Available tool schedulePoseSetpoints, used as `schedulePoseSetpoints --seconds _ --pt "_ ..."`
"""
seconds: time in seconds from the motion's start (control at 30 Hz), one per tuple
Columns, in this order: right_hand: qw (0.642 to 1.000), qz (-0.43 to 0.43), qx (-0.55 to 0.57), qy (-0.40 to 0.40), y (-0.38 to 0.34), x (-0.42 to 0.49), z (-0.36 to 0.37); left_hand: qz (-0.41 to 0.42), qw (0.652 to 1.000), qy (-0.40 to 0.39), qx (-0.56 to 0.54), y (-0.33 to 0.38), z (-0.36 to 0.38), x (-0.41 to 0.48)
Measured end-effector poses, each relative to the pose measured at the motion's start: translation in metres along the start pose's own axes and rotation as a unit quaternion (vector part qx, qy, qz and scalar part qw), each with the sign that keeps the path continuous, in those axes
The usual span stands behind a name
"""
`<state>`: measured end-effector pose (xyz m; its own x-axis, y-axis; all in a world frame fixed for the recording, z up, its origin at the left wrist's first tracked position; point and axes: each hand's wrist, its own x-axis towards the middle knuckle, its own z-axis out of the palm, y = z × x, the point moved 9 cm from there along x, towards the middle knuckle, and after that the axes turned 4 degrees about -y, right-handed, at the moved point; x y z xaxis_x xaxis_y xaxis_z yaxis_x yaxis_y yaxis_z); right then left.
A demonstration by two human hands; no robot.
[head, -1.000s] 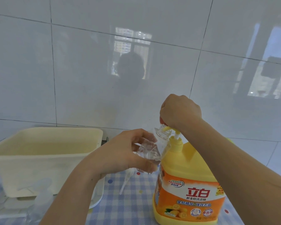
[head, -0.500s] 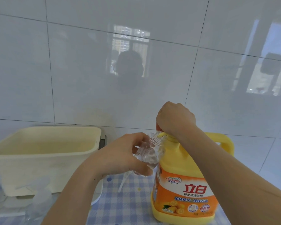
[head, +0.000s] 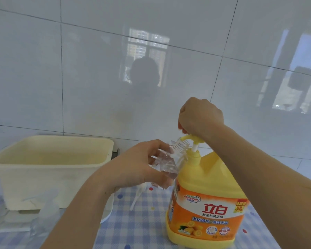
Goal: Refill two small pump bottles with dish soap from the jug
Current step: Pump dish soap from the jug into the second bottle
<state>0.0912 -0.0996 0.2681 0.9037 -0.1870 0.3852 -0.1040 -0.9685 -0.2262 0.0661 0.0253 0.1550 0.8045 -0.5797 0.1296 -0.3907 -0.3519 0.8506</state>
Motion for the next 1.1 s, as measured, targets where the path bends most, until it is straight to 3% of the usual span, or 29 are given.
schedulePoseSetpoints --seconds 0.57,1.1 --pt "0.994 0.012 0.081 -0.075 0.007 0.008 0.028 0.027 1.0 0.011 -0.01 0.005 -0.004 -0.001" --pt "0.994 0.009 0.044 -0.098 0.011 0.006 0.056 0.002 1.0 -0.017 0.004 -0.002 0.002 -0.001"
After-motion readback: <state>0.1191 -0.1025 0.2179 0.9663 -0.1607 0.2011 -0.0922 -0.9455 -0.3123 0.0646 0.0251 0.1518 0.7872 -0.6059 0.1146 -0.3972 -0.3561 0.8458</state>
